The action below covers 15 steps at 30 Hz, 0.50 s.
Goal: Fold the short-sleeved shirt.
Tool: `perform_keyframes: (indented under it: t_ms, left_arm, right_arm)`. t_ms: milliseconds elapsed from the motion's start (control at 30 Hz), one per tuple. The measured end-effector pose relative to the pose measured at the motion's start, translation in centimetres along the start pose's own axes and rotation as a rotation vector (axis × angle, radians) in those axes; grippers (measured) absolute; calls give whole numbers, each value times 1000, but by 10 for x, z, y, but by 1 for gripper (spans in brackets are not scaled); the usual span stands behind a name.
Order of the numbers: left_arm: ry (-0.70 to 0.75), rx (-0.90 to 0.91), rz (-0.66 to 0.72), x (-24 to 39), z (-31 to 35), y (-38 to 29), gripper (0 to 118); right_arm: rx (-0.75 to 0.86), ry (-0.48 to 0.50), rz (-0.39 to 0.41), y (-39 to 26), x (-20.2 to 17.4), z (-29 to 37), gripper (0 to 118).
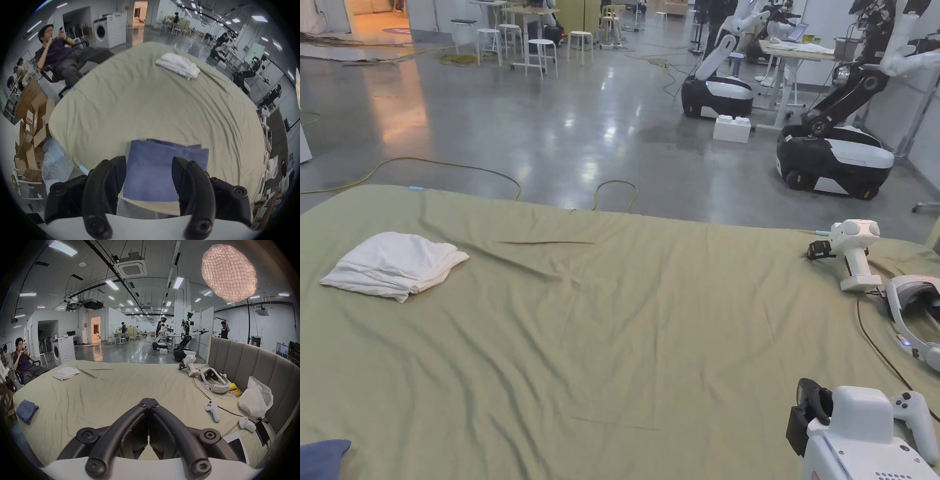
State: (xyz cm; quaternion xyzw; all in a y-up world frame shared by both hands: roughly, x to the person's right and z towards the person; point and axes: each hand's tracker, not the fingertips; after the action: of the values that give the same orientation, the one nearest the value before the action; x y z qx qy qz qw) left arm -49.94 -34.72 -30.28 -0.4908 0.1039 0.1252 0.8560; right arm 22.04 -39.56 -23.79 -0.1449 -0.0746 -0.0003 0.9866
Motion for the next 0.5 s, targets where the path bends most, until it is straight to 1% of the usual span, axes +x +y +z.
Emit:
perform_keyframes:
  t_ms: [67,100,133,267,333,367,433,500]
  left_arm:
    - [-86,75,35,13,13,-7,65]
    - [-128,112,42,-11,-8,5,65]
    - [-171,146,41,-23,-19,11,65]
    - [-303,252,26,8,-28,-12,65]
    - [-366,286,0,33,-33,-26,65]
    - [-378,295,-19,58,-30,-40,65]
    - [-388,339,-80,93,-33,-54,64]
    - [-387,375,-182,135,-30,-69,64]
  right_arm:
    - [-6,7,-7,-2,-1,1,0]
    - [-8,10,-9,-3,-1,1,0]
    - [-9,10,-9,-4,-1,0,0]
    - [-14,15,-23,-5,0,0,0]
    - [-13,14,-24,-4,0,-1,0]
    - [-12,13,-26,-3,0,-1,0]
    - [-8,15,-31,-1,1,-2,0]
    - [-2,15,-35,2,1,-4,0]
